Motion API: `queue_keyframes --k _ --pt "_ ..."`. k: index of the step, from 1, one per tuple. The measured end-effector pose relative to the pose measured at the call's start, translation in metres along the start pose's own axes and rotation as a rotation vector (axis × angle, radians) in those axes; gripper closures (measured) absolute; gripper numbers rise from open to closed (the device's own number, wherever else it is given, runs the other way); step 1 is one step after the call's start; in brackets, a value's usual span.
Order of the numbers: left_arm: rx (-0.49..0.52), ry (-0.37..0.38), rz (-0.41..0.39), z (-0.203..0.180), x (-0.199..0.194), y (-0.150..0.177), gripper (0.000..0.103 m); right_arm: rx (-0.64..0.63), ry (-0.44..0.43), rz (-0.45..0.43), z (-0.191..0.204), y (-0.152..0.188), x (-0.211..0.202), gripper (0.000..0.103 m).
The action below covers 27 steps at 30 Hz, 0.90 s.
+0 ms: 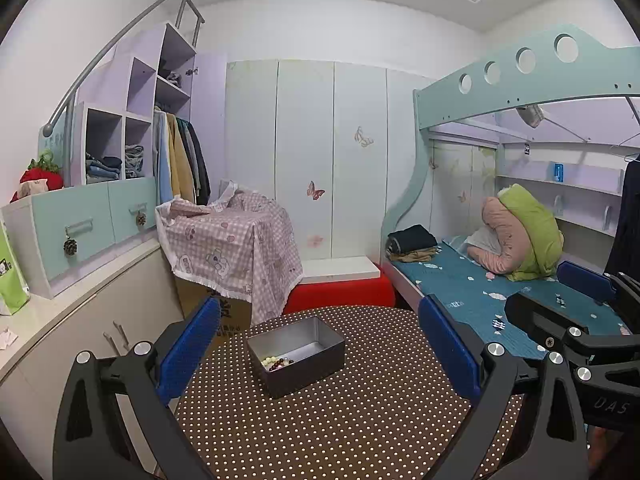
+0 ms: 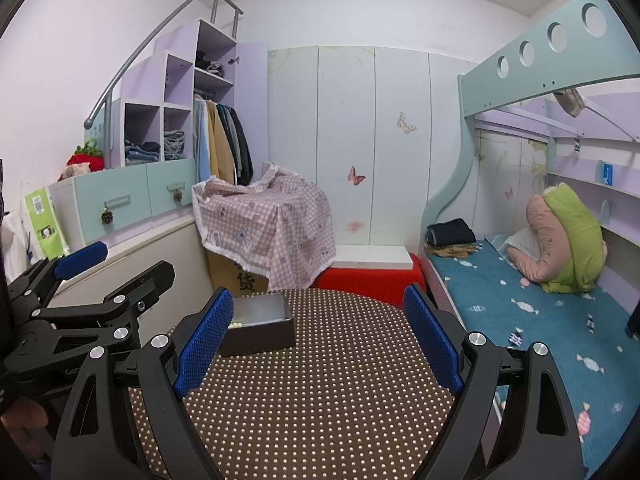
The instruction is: Organize jewelry
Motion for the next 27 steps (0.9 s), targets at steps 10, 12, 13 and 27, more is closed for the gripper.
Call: queue_keyframes --k 10,12,13,27 --pt "-0.001 0.000 0.003 0.0012 0.0014 0.0027 0.007 0.001 0.001 0.000 0.0005 -0.0002 -0.0001 0.019" --pt "0.001 -0.001 0.004 0.0018 0.0020 0.0040 0.007 0.001 0.001 0.001 0.0004 0.0002 0.0000 0.019" --pt "0.001 0.000 0.003 0.0018 0.0018 0.0042 0.007 0.001 0.002 0.000 0.0004 -0.0004 -0.0002 0.019" --pt "0.000 -0.001 0.008 0.0031 0.0037 0.0066 0.007 0.003 0.000 0.004 -0.0002 0.0015 0.0013 0.019"
Point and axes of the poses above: each gripper's, at about its wrist camera, not at the fingertips, and x roughly the way its jaws point, z to its left, y to its underside, the point moved 9 cm from there along x, roughly the way its jaws point, and after that the axes turned 13 degrees about -x, right-handed, at the moved point
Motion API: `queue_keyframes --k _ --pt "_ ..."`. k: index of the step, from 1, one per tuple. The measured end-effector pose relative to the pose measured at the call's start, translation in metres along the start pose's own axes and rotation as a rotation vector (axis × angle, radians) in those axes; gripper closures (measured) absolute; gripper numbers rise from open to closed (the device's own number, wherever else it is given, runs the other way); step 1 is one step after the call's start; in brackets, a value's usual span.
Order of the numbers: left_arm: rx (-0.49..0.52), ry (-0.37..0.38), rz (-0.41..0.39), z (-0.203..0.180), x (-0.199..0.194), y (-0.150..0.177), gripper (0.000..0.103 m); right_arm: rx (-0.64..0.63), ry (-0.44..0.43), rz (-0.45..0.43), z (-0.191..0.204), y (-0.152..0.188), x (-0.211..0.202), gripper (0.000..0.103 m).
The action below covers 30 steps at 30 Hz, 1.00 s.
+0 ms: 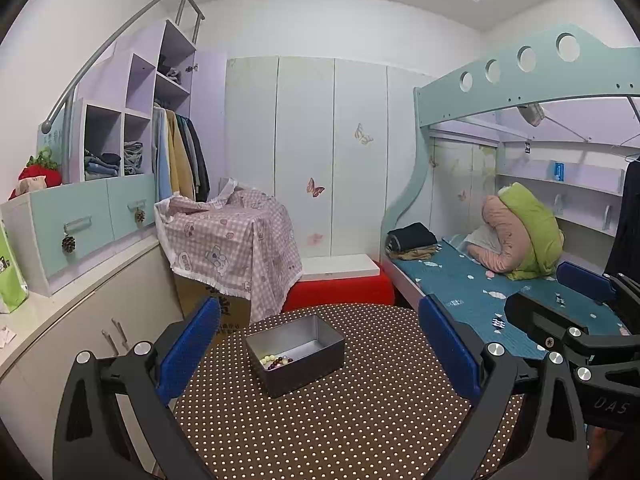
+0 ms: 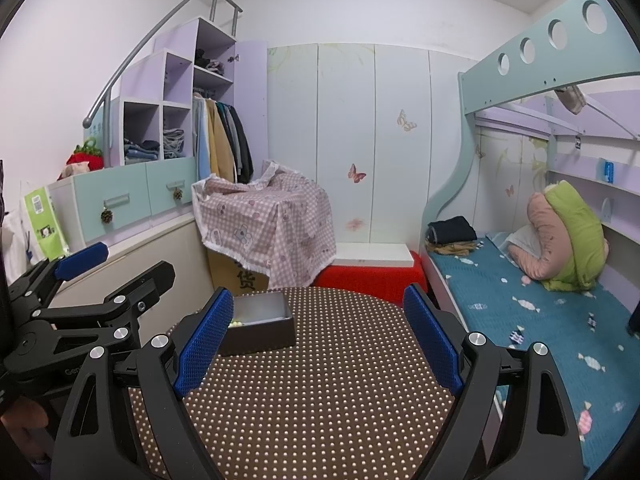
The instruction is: Organize jewelry
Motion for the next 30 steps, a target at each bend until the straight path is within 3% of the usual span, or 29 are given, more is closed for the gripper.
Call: queue_keyframes --k 19,30 --pt "0.019 -0.012 0.016 0.001 0.016 0.012 0.007 0.011 -0.004 0.016 0.002 0.012 0.005 0.019" --pt "0.017 -0.053 0.157 0.008 0.058 0.044 0.007 0.030 -0.005 0.123 0.002 0.047 0.047 0.019"
Point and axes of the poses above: each gripper's, at about its wrist camera, not at the fingertips, and x roughly the way its jaws point, z to its left, y to its underside, the point moved 9 cm from there along x, roughly the way its jaws point, and after that the axes turned 13 degrees about -x, right-handed, at the moved point
